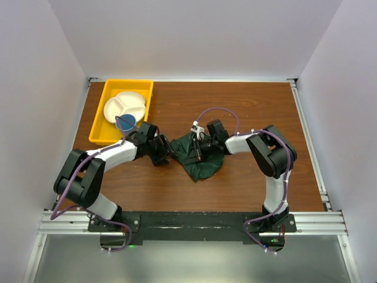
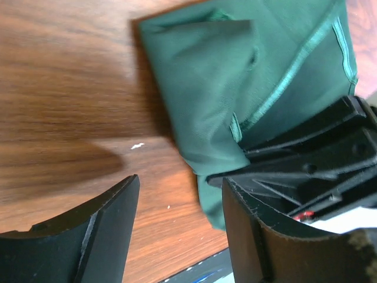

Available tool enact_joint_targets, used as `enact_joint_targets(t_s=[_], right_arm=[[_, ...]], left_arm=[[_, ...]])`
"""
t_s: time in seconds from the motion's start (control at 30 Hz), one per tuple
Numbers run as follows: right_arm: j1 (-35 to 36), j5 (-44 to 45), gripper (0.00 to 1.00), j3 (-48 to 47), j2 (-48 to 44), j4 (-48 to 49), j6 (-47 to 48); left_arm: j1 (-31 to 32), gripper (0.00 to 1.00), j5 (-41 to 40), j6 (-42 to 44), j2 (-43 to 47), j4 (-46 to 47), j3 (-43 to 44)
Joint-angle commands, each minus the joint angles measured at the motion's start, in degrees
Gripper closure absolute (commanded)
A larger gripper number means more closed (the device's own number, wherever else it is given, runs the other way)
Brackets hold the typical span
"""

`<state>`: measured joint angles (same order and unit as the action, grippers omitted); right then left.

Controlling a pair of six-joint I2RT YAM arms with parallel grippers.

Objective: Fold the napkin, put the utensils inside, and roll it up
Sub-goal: Roll the napkin with the utensil

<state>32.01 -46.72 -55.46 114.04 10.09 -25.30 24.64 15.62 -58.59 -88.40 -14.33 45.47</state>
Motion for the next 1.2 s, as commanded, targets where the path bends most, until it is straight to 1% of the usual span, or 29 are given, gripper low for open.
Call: enact_joint_targets(t_s=[0.0, 0.1, 0.13, 0.23, 0.37, 0.43, 0.5, 0.53, 0.6, 0.63, 0.7, 0.73, 0.77, 0.8, 0.83, 0.93, 1.0, 1.03, 1.07, 1.1, 1.13, 1.17], right_arm=[[-0.2, 8.0, 0.94, 2.1, 4.4, -9.4, 3.4], [-0.4, 7.8, 0.95, 1.8, 4.1, -9.5, 3.3], [-0.4, 7.7, 0.95, 1.7, 4.1, -9.5, 3.2], [-0.4, 7.6, 0.94, 1.6, 4.0, -9.5, 3.3], [-0.5, 7.3, 0.95, 1.2, 4.4, -9.7, 3.5], [-0.5, 7.4, 0.94, 1.1, 4.4, -9.7, 3.5], [-0.5, 7.3, 0.94, 0.9, 4.4, -9.9, 3.5], [-0.5, 7.3, 0.93, 0.8, 4.3, -9.9, 3.5], [-0.5, 7.3, 0.92, 0.6, 3.9, -9.9, 3.7], [-0.5, 7.3, 0.91, 0.6, 3.4, -11.1, 3.9], [-0.5, 7.7, 0.88, 0.5, 2.6, -11.8, 4.0], [-0.5, 7.8, 0.87, 0.4, 2.1, -12.3, 4.2], [-0.5, 7.9, 0.86, 0.1, 1.6, -13.2, 4.4], [-0.5, 8.0, 0.83, -0.2, 1.1, -13.9, 4.6], [-0.5, 8.4, 0.82, -0.4, 0.3, -14.7, 5.1], [-0.5, 11.3, 0.73, -2.3, -2.9, -20.1, 7.6], [-0.5, 14.5, 0.68, -4.2, -5.9, -25.3, 10.3], [-0.3, 15.7, 0.62, -5.0, -6.8, -27.1, 11.2], [-0.3, 16.8, 0.60, -6.7, -9.0, -31.2, 12.5], [0.2, 18.5, 0.57, -7.6, -10.1, -33.1, 14.5], [0.5, 21.6, 0.47, -8.3, -11.3, -34.6, 15.2], [0.9, 23.7, 0.41, -9.7, -12.3, -37.4, 15.8]], left_arm=[[-0.3, 0.36, -0.8, -6.6, -0.5, 11.2, -1.8], [-0.2, 0.36, -1.3, -8.4, -2.1, 13.4, -2.6], [-0.2, 0.36, -2.2, -9.3, -2.2, 16.8, -2.8], [-0.2, 0.37, -3.2, -11.2, -2.7, 22.3, -5.6], [-0.2, 0.39, -2.9, -13.1, -4.8, 27.0, -9.1], [-0.2, 0.40, -2.6, -12.8, -6.4, 30.0, -9.7], [-0.2, 0.43, -2.3, -11.3, -7.9, 29.7, -8.6], [-0.2, 0.46, -2.3, -10.0, -9.0, 29.3, -7.7], [-0.2, 0.56, -2.9, -9.2, -9.2, 29.3, -7.4], [-0.2, 0.65, -2.9, -8.4, -9.3, 28.9, -7.1], [-0.2, 0.74, -3.0, -7.1, -9.6, 26.9, -6.0], [-0.2, 0.81, -2.8, -5.7, -9.8, 25.7, -5.1], [-0.2, 0.85, -2.6, -5.1, -9.9, 24.9, -4.7], [-0.2, 0.88, -2.3, -4.1, -10.0, 23.0, -4.2], [-0.2, 0.95, -2.2, -3.6, -10.1, 22.2, -3.1], [-0.1, 1.00, -1.9, -2.0, -10.1, 19.3, -1.6], [-0.1, 1.00, -2.2, -1.7, -9.7, 17.3, -0.9], [-0.1, 1.00, -2.3, -1.6, -9.5, 17.0, -0.7], [-0.1, 1.00, -2.3, -1.6, -9.3, 16.6, -0.6], [-0.1, 1.00, -2.3, -1.8, -9.1, 16.2, -0.4], [0.0, 1.00, -2.3, -2.1, -9.1, 15.8, -0.1], [0.0, 1.00, -2.3, -2.2, -9.2, 15.3, 0.3]])
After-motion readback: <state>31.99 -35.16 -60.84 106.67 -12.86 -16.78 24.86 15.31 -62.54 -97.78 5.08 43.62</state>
